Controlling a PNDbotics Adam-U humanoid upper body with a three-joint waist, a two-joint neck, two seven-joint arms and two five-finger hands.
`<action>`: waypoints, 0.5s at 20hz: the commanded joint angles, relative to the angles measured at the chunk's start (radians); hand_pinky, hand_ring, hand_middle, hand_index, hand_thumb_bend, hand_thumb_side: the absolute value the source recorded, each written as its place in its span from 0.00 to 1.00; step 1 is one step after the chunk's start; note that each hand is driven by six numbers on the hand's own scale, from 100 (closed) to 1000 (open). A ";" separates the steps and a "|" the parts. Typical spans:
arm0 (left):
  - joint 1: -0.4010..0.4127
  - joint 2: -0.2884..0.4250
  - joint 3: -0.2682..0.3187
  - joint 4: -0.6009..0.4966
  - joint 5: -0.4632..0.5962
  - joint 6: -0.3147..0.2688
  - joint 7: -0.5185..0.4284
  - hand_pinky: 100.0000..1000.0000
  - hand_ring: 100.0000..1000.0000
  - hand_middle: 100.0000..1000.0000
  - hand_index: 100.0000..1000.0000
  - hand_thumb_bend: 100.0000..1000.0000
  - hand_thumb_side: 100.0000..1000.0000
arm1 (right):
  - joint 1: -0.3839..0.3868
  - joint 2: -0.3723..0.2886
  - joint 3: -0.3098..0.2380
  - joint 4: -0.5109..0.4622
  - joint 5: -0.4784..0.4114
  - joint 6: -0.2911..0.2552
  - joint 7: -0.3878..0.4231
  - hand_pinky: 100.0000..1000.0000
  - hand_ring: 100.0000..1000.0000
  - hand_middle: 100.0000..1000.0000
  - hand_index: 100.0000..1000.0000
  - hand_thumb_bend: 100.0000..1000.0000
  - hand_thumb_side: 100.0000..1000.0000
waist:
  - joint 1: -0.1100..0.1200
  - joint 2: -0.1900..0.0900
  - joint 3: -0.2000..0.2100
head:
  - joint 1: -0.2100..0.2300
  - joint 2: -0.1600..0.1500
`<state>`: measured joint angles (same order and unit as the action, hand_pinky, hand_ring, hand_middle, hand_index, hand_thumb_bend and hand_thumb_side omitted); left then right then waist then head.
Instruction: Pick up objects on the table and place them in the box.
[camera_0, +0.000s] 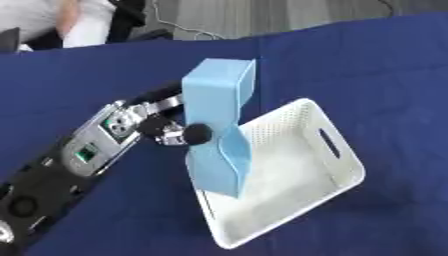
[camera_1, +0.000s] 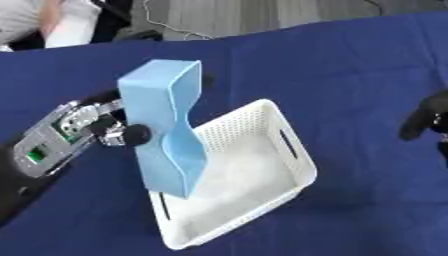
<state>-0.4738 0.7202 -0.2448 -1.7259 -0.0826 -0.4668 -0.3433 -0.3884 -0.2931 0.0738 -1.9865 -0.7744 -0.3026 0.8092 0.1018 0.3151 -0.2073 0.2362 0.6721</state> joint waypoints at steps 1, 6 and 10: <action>-0.037 0.030 0.070 -0.036 -0.258 -0.063 0.000 1.00 1.00 1.00 1.00 0.26 0.94 | -0.011 -0.021 0.001 -0.014 0.000 -0.099 0.098 0.64 0.78 0.83 0.78 0.00 0.74 | -0.002 -0.019 0.002 | -0.012 0.005; -0.089 0.008 0.067 -0.065 -0.625 -0.153 0.093 1.00 1.00 1.00 1.00 0.63 0.83 | -0.009 -0.022 0.003 -0.014 0.001 -0.100 0.098 0.64 0.78 0.83 0.78 0.00 0.74 | -0.001 -0.020 0.002 | -0.012 0.010; -0.104 0.006 0.046 -0.058 -0.724 -0.222 0.147 1.00 1.00 1.00 1.00 0.74 0.77 | -0.011 -0.023 0.003 -0.014 -0.001 -0.099 0.098 0.64 0.77 0.83 0.78 0.00 0.74 | 0.000 -0.021 0.000 | -0.012 0.011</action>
<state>-0.5636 0.7102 -0.1999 -1.7706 -0.7716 -0.6678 -0.2111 -0.3883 -0.3012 0.0789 -1.9865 -0.7742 -0.3026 0.8092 0.1051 0.3150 -0.2076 0.2287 0.6808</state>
